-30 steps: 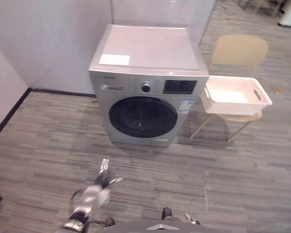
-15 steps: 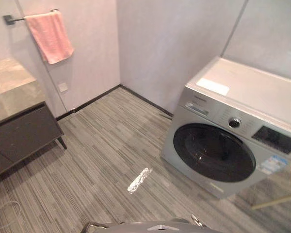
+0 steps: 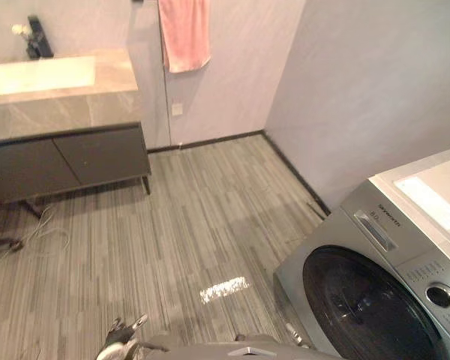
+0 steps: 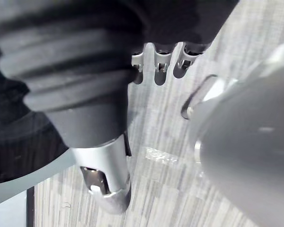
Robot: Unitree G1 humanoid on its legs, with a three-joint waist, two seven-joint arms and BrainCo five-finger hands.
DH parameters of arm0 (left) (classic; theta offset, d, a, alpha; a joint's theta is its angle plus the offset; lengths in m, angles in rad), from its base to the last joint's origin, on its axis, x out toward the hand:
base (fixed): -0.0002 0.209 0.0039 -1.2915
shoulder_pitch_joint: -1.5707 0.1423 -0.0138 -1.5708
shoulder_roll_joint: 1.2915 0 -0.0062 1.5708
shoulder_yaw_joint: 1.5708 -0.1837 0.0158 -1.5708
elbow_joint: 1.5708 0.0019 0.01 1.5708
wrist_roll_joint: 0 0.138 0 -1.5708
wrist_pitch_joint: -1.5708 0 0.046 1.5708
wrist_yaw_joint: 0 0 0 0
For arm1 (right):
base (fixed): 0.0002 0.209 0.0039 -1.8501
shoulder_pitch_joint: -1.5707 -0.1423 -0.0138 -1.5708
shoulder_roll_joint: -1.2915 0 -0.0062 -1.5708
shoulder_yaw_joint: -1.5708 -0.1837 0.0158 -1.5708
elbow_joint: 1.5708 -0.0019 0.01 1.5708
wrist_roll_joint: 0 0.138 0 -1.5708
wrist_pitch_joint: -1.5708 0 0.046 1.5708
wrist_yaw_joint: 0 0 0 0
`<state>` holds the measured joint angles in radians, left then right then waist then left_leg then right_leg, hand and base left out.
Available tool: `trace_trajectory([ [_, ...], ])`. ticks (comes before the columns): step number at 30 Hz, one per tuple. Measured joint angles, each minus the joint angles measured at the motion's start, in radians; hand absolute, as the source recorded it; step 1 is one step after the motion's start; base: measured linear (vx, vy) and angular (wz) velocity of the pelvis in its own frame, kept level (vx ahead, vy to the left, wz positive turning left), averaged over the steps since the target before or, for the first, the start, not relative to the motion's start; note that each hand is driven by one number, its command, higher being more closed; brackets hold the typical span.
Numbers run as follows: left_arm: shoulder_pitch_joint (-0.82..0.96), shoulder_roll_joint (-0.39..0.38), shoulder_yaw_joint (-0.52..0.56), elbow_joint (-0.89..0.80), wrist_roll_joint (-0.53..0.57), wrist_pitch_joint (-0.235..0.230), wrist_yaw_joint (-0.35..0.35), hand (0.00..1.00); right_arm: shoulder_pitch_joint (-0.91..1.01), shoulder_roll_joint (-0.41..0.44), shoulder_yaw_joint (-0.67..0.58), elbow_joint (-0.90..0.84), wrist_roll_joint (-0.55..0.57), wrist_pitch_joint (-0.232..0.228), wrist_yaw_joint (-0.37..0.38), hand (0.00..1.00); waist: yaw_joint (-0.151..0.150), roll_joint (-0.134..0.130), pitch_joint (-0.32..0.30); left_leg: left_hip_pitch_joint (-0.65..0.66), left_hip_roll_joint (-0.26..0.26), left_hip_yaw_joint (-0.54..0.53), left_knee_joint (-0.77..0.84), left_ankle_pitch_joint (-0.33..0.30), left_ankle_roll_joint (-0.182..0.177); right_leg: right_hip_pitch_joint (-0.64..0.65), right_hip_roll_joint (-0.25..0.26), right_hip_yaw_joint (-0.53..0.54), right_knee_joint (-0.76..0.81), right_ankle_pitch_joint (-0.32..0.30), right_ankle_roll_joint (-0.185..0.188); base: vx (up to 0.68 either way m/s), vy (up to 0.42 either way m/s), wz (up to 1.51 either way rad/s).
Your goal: Pick up the laundry basket with both hands and put the clothes into the washing machine.
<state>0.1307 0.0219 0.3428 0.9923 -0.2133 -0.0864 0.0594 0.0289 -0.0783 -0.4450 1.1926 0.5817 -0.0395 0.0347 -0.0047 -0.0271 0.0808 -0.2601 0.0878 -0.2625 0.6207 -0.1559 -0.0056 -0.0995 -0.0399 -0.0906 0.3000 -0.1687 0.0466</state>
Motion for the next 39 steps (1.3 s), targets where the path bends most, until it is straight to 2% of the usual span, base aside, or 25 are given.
trace_trajectory([
  [1,0.001,0.002,0.001,-0.001,-0.002,-0.003,0.0,0.0,-0.011,-0.012,0.003,0.001,0.001,-0.005,0.0,0.0,0.004,0.005,0.01,-0.002,0.031,0.063,0.025,0.024,-0.001,0.024,0.013,-0.009,-0.002,0.002,-0.011,0.1,-0.349,0.21],
  [3,0.004,0.019,0.003,0.006,-0.001,-0.005,0.0,0.0,-0.008,-0.016,0.009,0.003,0.006,-0.013,0.0,0.0,0.012,-0.01,0.018,0.024,0.106,0.271,0.022,0.079,-0.007,0.085,0.02,-0.053,-0.033,-0.001,-0.031,0.12,-0.323,0.42],
  [5,0.004,0.014,0.005,0.015,0.0,-0.005,-0.001,0.0,-0.011,-0.031,-0.001,0.004,0.008,-0.018,0.0,0.0,0.012,-0.001,0.025,0.028,0.115,0.356,0.021,0.061,-0.04,0.12,0.016,-0.079,-0.062,0.002,-0.034,0.13,-0.175,0.5],
  [6,0.006,0.013,0.012,0.037,0.001,-0.003,-0.001,0.0,-0.019,-0.045,-0.011,0.005,0.011,-0.019,0.0,0.0,0.016,0.007,0.03,0.056,0.082,0.411,-0.025,0.041,-0.063,0.138,0.005,-0.096,-0.085,0.004,-0.036,0.12,-0.051,0.46],
  [7,0.022,0.01,0.043,0.081,0.025,0.004,-0.008,0.0,-0.048,-0.049,-0.043,0.015,0.013,-0.02,0.003,0.0,0.021,0.013,0.029,0.114,-0.003,0.431,-0.243,0.033,-0.071,0.137,-0.007,-0.109,-0.107,0.015,-0.035,0.16,-0.018,0.42],
  [8,0.033,0.008,0.07,0.122,0.035,0.015,-0.011,0.0,-0.056,-0.049,-0.061,0.026,0.014,-0.022,0.008,0.0,0.026,0.021,0.028,0.171,-0.035,0.456,-0.436,0.085,-0.003,0.135,-0.007,-0.114,-0.123,0.02,-0.03,0.13,0.018,0.24],
  [9,0.036,0.008,0.082,0.134,0.054,0.023,-0.015,0.0,-0.063,-0.032,-0.071,0.032,0.014,-0.022,0.009,0.0,0.031,0.015,0.027,0.199,-0.054,0.456,-0.495,0.123,-0.005,0.136,-0.015,-0.112,-0.135,0.029,-0.022,0.12,0.027,0.15],
  [11,0.047,0.007,0.122,0.139,0.073,0.03,-0.021,0.0,-0.074,-0.001,-0.068,0.035,0.014,-0.022,0.009,0.0,0.041,0.003,0.032,0.21,-0.072,0.45,-0.545,0.148,0.015,0.14,-0.022,-0.114,-0.171,0.043,-0.013,0.07,0.051,0.14],
  [13,0.062,0.0,0.148,0.143,0.082,0.038,-0.021,0.0,-0.074,0.03,-0.058,0.039,0.014,-0.022,0.009,0.0,0.052,0.0,0.034,0.23,-0.087,0.455,-0.559,0.147,0.02,0.155,-0.032,-0.109,-0.176,0.046,-0.01,0.06,0.094,0.02],
  [16,0.081,0.002,0.145,0.148,0.099,0.04,-0.022,0.0,-0.062,0.037,-0.033,0.037,0.01,-0.022,0.013,0.0,0.045,0.0,0.029,0.297,-0.113,0.451,-0.608,0.129,0.033,0.194,-0.057,-0.106,-0.139,0.025,0.0,0.01,0.085,0.0],
  [18,0.073,0.008,0.108,0.145,0.098,0.038,-0.023,0.0,-0.044,0.039,-0.025,0.016,0.005,-0.022,0.023,0.0,0.04,0.004,0.031,0.316,-0.118,0.447,-0.61,0.116,0.05,0.117,-0.08,-0.096,0.064,-0.003,0.022,-0.02,0.075,0.03],
  [19,0.072,0.01,0.091,0.145,0.098,0.036,-0.023,0.0,-0.038,0.039,-0.02,0.002,0.0,-0.022,0.023,0.0,0.037,0.007,0.031,0.317,-0.114,0.442,-0.605,0.113,0.054,0.074,-0.081,-0.083,0.154,0.005,0.033,-0.01,0.047,0.22],
  [20,0.062,0.021,0.063,0.142,0.098,0.035,-0.024,0.0,-0.028,0.031,0.004,-0.005,-0.001,-0.022,0.023,0.0,0.026,0.006,0.032,0.317,-0.11,0.424,-0.594,0.111,0.057,0.008,-0.09,-0.065,0.292,0.027,0.061,0.04,-0.028,0.97],
  [21,0.035,0.06,-0.011,0.134,0.093,0.033,-0.023,0.0,0.015,0.044,0.041,-0.008,0.006,-0.024,0.02,0.0,0.007,-0.018,0.05,0.328,-0.102,0.357,-0.538,0.087,0.063,-0.094,-0.12,-0.026,0.561,0.035,0.063,0.09,-0.09,1.16],
  [22,0.03,0.069,-0.038,0.134,0.088,0.032,-0.024,0.0,0.022,0.038,0.053,-0.006,0.004,-0.023,0.02,0.0,0.008,-0.021,0.049,0.344,-0.088,0.338,-0.524,0.074,0.057,-0.097,-0.145,-0.033,0.556,0.005,0.061,0.09,-0.122,1.09],
  [23,0.028,0.069,-0.043,0.134,0.087,0.03,-0.024,0.0,0.024,0.037,0.055,-0.006,0.005,-0.023,0.021,0.0,0.007,-0.019,0.049,0.345,-0.082,0.33,-0.517,0.068,0.053,-0.097,-0.161,-0.038,0.534,-0.005,0.057,0.06,-0.121,0.48],
  [24,0.025,0.07,-0.053,0.136,0.084,0.025,-0.023,0.0,0.032,0.036,0.053,-0.004,0.006,-0.024,0.021,0.0,0.005,-0.017,0.048,0.338,-0.068,0.314,-0.504,0.058,0.045,-0.097,-0.199,-0.048,0.462,-0.008,0.054,0.04,-0.143,0.34],
  [25,0.023,0.071,-0.06,0.137,0.081,0.022,-0.023,0.0,0.031,0.036,0.036,-0.001,0.006,-0.023,0.021,0.0,0.007,-0.015,0.048,0.327,-0.051,0.307,-0.493,0.048,0.032,-0.096,-0.236,-0.051,0.352,0.0,0.044,0.05,-0.172,0.28],
  [27,0.023,0.071,-0.068,0.138,0.082,0.021,-0.024,0.0,0.031,0.037,0.01,0.004,0.006,-0.021,0.021,0.0,0.008,-0.011,0.046,0.307,-0.021,0.3,-0.481,0.035,0.011,-0.09,-0.257,-0.048,0.183,0.048,0.036,0.05,-0.182,0.02],
  [29,0.024,0.074,-0.068,0.138,0.087,0.02,-0.023,0.0,0.029,0.032,0.013,0.008,0.003,-0.012,0.021,0.0,0.009,-0.012,0.044,0.295,0.023,0.304,-0.463,0.008,-0.036,-0.088,-0.249,-0.003,0.022,0.127,0.084,0.14,-0.378,-0.22],
  [31,0.023,0.079,-0.068,0.138,0.099,0.021,-0.024,0.0,0.035,0.031,0.021,0.016,0.002,0.002,0.021,0.0,0.004,-0.023,0.038,0.312,0.035,0.302,-0.465,-0.002,-0.076,-0.046,-0.244,-0.016,-0.059,0.15,0.12,0.16,-0.379,-0.06],
  [32,0.026,0.088,-0.067,0.139,0.102,0.021,-0.027,0.0,0.047,0.034,0.035,0.041,0.002,0.006,0.02,0.0,0.001,-0.043,0.025,0.334,0.041,0.301,-0.468,-0.007,-0.108,0.012,-0.231,-0.035,-0.118,0.191,0.104,0.23,-0.544,0.05],
  [33,0.022,0.084,-0.057,0.164,0.108,0.026,-0.028,0.0,0.052,0.022,0.035,0.05,0.007,0.017,0.025,0.0,-0.003,-0.016,0.013,0.354,0.082,0.294,-0.46,-0.014,-0.152,0.039,-0.192,-0.062,-0.105,0.197,0.136,0.24,-0.537,0.06],
  [36,0.023,0.03,-0.048,0.167,0.112,0.025,-0.037,0.0,0.038,-0.048,0.063,0.042,0.001,0.011,0.021,0.0,-0.021,0.072,-0.017,0.347,0.191,0.286,-0.459,0.031,-0.183,0.036,-0.088,-0.105,-0.087,0.144,0.074,0.27,-0.479,0.01],
  [39,0.007,0.035,-0.053,0.159,0.109,0.023,-0.041,0.0,0.008,-0.03,0.084,0.042,0.017,0.018,0.046,0.0,-0.03,0.067,-0.014,0.32,0.219,0.26,-0.41,0.121,-0.151,0.066,-0.054,-0.141,-0.106,0.109,0.036,0.13,-0.346,0.27],
])
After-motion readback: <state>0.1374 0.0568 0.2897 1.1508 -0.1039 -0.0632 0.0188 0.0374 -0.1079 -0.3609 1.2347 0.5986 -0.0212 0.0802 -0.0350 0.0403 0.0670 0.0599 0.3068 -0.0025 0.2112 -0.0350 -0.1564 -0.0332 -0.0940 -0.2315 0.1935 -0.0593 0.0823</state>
